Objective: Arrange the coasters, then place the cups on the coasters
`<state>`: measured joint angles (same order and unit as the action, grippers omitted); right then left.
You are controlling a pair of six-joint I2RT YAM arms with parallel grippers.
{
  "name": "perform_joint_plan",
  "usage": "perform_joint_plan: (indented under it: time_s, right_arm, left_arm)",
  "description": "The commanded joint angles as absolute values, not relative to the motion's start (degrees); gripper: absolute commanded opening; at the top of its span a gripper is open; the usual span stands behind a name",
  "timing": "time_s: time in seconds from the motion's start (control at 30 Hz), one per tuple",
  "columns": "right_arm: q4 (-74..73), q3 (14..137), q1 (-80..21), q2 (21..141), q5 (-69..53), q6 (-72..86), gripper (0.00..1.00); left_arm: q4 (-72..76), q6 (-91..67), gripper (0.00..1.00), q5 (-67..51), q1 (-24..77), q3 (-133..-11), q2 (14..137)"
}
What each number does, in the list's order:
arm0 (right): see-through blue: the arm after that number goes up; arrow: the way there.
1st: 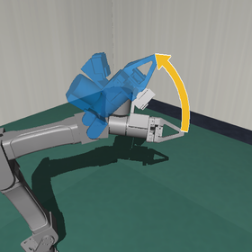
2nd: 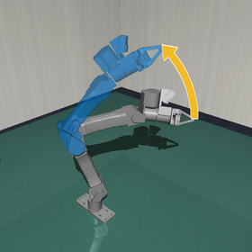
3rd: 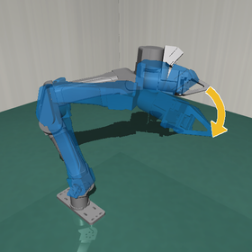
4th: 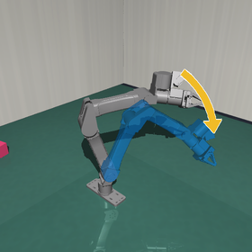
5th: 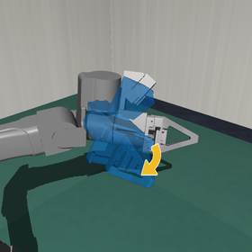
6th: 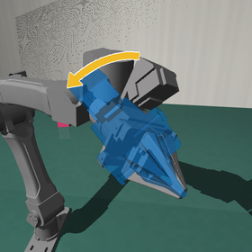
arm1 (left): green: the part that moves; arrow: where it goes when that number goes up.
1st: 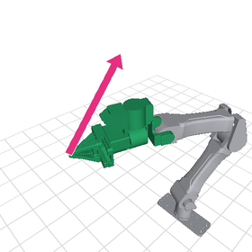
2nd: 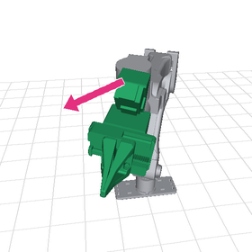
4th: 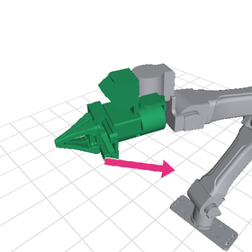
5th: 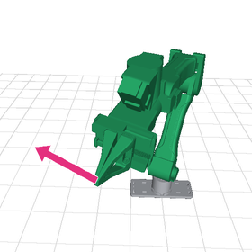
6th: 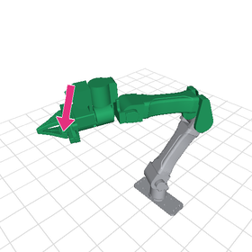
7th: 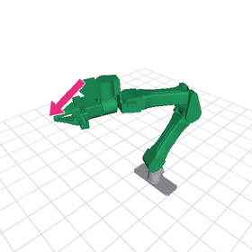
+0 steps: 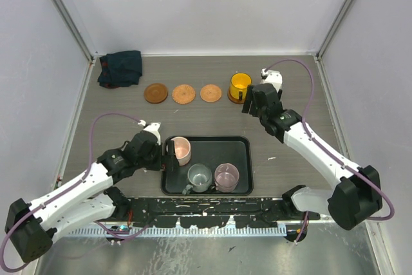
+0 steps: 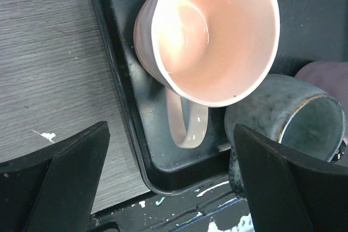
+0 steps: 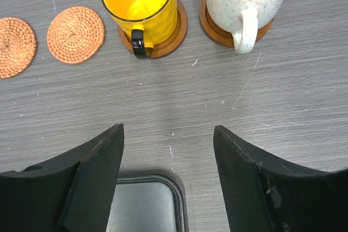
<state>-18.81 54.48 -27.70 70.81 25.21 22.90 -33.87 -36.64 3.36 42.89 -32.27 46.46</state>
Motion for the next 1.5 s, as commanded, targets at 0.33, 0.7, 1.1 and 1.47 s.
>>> perform_joint_plan:
  time_s: [0.33,0.7,1.1,1.47]
  right_arm:
    - [-19.8,50.0,-29.2,63.5,26.4,25.8,0.71]
    - [-20.7,48.7,-30.1,62.7,25.8,27.1,0.71]
    - [-19.9,48.4,-32.0,63.6,25.6,28.0,0.7]
    - [-19.3,47.6,-34.5,63.8,26.9,28.6,0.7]
  left_arm:
    - [-25.2,-36.2,0.92,5.2,45.8,-32.4,53.4]
    - [-23.6,-35.3,0.64,3.9,46.9,-32.9,57.5]
    - [-24.4,-35.3,0.05,5.7,48.3,-33.0,59.3]
    - [-25.7,-31.5,0.0,11.6,51.0,-40.1,59.6]
